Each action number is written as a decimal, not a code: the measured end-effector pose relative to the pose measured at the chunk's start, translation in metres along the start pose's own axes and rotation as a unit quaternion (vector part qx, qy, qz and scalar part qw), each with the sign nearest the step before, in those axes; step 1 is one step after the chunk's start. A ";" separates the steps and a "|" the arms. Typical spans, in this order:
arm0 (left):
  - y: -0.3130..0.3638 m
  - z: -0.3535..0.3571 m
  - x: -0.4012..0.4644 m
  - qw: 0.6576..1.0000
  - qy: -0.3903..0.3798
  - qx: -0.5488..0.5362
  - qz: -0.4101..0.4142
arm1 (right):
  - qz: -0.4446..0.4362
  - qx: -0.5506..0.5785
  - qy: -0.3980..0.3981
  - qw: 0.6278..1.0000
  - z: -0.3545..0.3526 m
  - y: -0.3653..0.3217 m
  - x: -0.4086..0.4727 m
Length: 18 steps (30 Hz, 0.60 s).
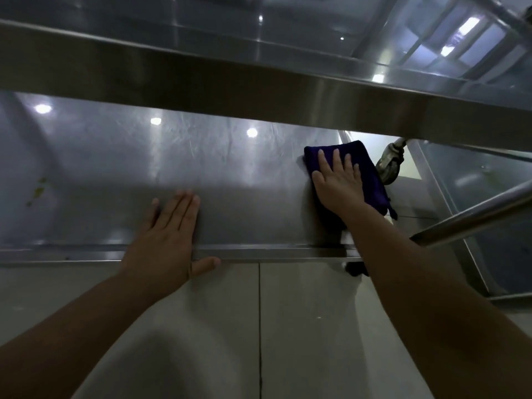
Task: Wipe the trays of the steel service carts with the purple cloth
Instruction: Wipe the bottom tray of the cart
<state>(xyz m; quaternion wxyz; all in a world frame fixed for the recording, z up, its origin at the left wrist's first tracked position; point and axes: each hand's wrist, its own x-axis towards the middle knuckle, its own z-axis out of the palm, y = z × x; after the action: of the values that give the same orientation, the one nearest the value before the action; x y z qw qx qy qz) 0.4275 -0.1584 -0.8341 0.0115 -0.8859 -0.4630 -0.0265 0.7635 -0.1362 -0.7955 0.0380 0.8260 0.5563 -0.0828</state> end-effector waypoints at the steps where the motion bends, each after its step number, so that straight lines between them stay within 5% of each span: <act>1: -0.001 0.001 0.000 1.000 -0.001 0.001 -0.001 | -0.008 0.002 -0.001 1.000 0.002 -0.010 -0.005; 12: 0.000 -0.005 -0.003 1.000 0.006 0.015 -0.012 | -0.288 -0.056 -0.042 0.955 0.029 -0.112 -0.094; 15: 0.000 -0.007 -0.004 1.000 -0.004 0.007 -0.015 | -0.288 -0.056 -0.035 0.955 0.020 -0.081 -0.069; 18: -0.001 -0.007 -0.003 1.000 -0.009 0.002 -0.013 | -0.195 -0.037 -0.009 0.980 0.009 -0.030 -0.033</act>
<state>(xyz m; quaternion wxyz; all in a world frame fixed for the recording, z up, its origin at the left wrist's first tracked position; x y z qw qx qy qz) 0.4251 -0.1604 -0.8269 0.0086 -0.8802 -0.4742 -0.0176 0.7225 -0.1566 -0.7975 0.0563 0.6986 0.7092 -0.0759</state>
